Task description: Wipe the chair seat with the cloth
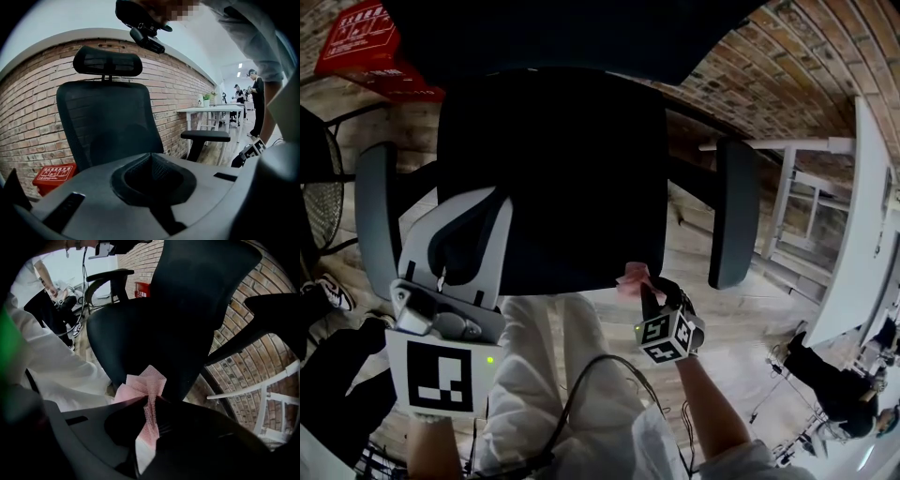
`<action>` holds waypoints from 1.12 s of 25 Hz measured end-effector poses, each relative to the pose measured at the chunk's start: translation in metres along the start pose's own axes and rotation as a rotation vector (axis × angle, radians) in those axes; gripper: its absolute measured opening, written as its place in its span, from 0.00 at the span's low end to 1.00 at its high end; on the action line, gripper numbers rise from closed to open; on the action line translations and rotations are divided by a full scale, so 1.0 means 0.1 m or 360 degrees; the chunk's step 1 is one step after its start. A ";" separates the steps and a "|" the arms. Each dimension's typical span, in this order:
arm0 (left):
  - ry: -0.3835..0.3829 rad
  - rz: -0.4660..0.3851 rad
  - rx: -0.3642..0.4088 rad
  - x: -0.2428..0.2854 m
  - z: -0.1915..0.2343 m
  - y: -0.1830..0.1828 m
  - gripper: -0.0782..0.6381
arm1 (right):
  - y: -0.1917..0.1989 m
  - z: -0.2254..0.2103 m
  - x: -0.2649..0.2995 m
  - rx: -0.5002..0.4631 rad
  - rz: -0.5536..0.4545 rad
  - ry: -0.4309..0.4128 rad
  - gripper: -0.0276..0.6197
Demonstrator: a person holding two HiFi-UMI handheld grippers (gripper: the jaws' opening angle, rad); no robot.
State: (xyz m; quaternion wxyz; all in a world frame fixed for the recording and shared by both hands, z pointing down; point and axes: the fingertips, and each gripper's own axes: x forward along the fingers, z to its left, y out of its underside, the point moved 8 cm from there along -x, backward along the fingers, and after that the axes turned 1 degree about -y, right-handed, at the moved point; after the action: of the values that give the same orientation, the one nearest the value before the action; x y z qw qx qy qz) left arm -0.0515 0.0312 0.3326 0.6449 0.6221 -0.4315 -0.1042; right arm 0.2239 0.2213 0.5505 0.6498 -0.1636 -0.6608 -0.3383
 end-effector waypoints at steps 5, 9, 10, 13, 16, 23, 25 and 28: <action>0.0014 -0.0004 0.0011 -0.01 -0.06 -0.18 0.13 | -0.20 0.03 -0.27 0.0061 -0.0123 -0.0015 0.13; 0.0011 -0.0016 0.0042 -0.09 -0.06 -0.44 0.13 | -0.57 -0.01 -0.65 0.0111 -0.0308 -0.0008 0.13; 0.0007 -0.0023 0.0050 -0.13 -0.07 -0.52 0.13 | -0.68 -0.02 -0.77 0.0105 -0.0361 -0.0001 0.13; -0.0012 -0.0046 0.0074 -0.28 -0.07 -0.78 0.13 | -1.00 -0.07 -1.15 0.0036 -0.0511 0.0028 0.13; -0.0048 -0.0071 0.0093 -0.49 -0.04 -1.10 0.13 | -1.31 -0.17 -1.58 0.0034 -0.0651 0.0064 0.13; -0.0175 -0.0128 0.0140 -1.00 0.09 -1.69 0.13 | -1.87 -0.44 -2.54 0.0056 -0.0983 0.0128 0.13; -0.0221 -0.0144 0.0123 -1.16 0.09 -1.81 0.13 | -1.96 -0.48 -2.81 0.0082 -0.1055 0.0138 0.13; -0.0296 -0.0183 0.0116 -1.36 0.11 -2.02 0.13 | -2.13 -0.54 -3.20 0.0098 -0.1173 0.0163 0.13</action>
State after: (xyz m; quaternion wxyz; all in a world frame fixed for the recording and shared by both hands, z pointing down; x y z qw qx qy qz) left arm -0.0602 0.0730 0.0924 0.5719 0.6566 -0.4566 -0.1826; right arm 0.1575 0.1047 0.1867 0.5213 0.1220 -0.6517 -0.5372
